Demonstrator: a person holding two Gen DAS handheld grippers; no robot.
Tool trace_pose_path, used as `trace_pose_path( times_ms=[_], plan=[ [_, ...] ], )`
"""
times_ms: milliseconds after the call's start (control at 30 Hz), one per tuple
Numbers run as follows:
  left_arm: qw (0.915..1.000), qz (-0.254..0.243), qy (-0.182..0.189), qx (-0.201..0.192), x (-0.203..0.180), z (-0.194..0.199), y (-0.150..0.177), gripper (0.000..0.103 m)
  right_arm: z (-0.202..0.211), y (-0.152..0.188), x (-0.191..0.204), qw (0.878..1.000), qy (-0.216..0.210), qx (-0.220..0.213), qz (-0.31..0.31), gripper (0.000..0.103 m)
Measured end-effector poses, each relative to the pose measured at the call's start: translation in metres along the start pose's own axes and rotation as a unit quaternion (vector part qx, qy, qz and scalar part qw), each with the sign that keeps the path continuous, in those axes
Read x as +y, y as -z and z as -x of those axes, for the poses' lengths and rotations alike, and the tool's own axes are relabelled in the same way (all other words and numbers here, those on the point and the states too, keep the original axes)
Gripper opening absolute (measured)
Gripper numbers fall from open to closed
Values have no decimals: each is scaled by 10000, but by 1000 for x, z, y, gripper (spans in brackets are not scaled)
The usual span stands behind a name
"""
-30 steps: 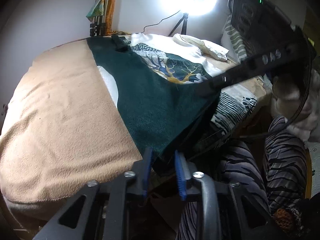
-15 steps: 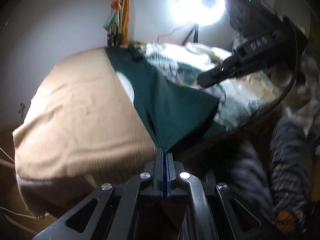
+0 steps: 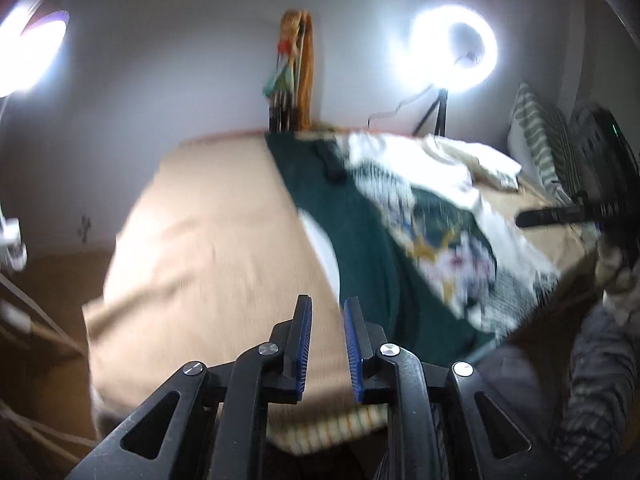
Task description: Fold small clothes
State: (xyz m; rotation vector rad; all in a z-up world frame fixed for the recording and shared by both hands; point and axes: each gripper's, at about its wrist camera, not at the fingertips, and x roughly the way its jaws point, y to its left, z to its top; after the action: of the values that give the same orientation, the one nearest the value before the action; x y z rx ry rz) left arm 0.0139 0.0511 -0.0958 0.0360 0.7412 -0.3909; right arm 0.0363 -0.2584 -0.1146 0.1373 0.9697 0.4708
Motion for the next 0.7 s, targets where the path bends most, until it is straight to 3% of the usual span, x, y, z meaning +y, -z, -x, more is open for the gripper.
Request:
trace_pose_path(
  times_ms=[167, 333, 533, 700],
  plan=[
    [9989, -309, -110, -333, -13, -8, -62, 17, 34, -7, -37, 9981, 250, -508, -235, 49],
    [9984, -365, -118, -427, -28, -26, -109, 20, 65, -5, -80, 9935, 374, -875, -617, 49],
    [9961, -804, 54, -359, -70, -36, -130, 24, 100, 0, -132, 9857, 613, -1212, -1000, 49],
    [9913, -1164, 564, -225, -137, -46, -116, 29, 120, 0, -177, 9792, 626, -1407, -1323, 49]
  ],
)
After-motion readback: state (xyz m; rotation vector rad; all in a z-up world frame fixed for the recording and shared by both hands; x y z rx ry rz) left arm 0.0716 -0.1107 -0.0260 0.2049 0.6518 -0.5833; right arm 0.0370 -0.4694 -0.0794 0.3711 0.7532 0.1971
